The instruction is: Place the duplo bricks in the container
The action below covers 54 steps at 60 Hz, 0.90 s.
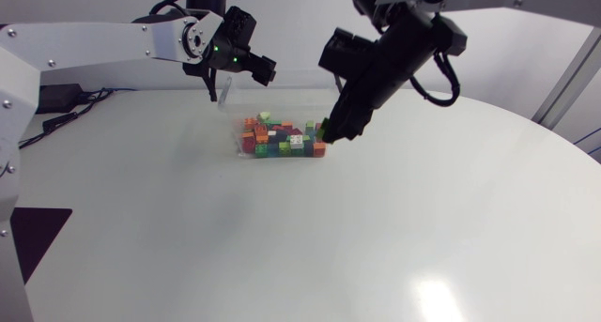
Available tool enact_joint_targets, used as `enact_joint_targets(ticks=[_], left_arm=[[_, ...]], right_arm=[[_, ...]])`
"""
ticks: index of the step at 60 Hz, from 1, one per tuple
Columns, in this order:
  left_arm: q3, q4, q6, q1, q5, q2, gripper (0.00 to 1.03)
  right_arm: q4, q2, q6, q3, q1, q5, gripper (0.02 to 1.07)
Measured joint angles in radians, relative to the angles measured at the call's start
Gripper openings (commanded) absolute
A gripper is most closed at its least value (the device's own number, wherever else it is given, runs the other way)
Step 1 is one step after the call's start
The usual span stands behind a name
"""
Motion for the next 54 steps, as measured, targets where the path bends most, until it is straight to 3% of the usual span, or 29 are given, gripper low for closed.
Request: enact_joint_targets(ticks=[15, 23, 54], left_arm=[[-0.132, -0.011, -0.029, 0.002, -0.026, -0.131, 0.99], [-0.249, -0.016, -0.03, 0.011, -0.026, -0.255, 0.99], [-0.693, -0.011, -0.081, 0.051, -0.018, -0.727, 0.99]], right_arm=[[0.011, -0.003, 0.09, 0.216, -0.074, -0.061, 0.24], [0.085, 0.025, 0.141, 0.296, -0.095, -0.072, 0.24], [0.476, 0.169, 0.311, 0.268, -0.098, -0.102, 0.24]])
